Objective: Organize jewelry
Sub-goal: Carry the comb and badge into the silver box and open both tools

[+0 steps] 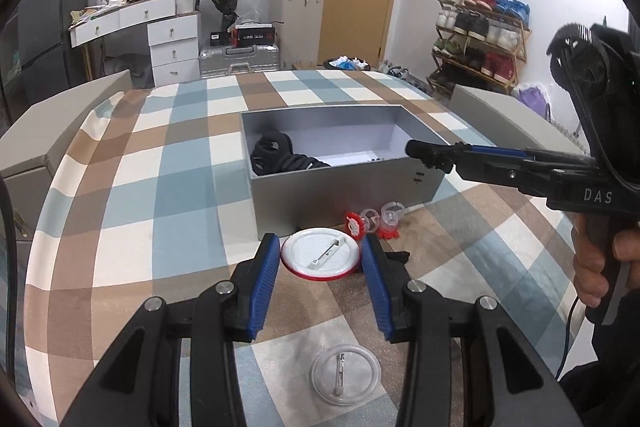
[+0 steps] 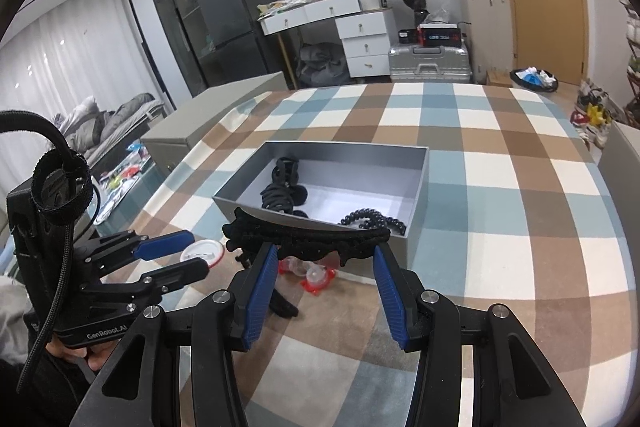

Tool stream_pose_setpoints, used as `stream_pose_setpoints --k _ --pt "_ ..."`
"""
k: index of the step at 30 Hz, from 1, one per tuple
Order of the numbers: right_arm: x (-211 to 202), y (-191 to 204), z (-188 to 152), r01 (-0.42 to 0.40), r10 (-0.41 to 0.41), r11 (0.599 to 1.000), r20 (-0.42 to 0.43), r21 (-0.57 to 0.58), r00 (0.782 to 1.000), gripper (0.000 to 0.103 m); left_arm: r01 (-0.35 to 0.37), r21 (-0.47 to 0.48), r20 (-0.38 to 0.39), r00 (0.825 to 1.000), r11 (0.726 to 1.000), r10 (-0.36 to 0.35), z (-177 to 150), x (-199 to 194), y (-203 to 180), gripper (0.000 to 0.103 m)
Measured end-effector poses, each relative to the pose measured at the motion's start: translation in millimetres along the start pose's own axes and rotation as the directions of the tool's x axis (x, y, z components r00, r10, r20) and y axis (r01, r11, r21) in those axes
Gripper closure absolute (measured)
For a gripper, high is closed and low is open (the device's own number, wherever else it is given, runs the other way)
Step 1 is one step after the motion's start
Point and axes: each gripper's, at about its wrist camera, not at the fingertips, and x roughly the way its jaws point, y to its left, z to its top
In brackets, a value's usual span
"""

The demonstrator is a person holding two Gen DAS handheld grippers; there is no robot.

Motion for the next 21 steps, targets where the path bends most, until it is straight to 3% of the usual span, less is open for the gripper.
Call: stream_pose_setpoints --k 21 --pt "0.4 -21.6 12.0 0.031 -0.036 0.992 0.045 0.12 0.998 0.055 -0.028 -0.045 0.087 0.996 0.999 0.031 21.8 -1.8 9.9 0.067"
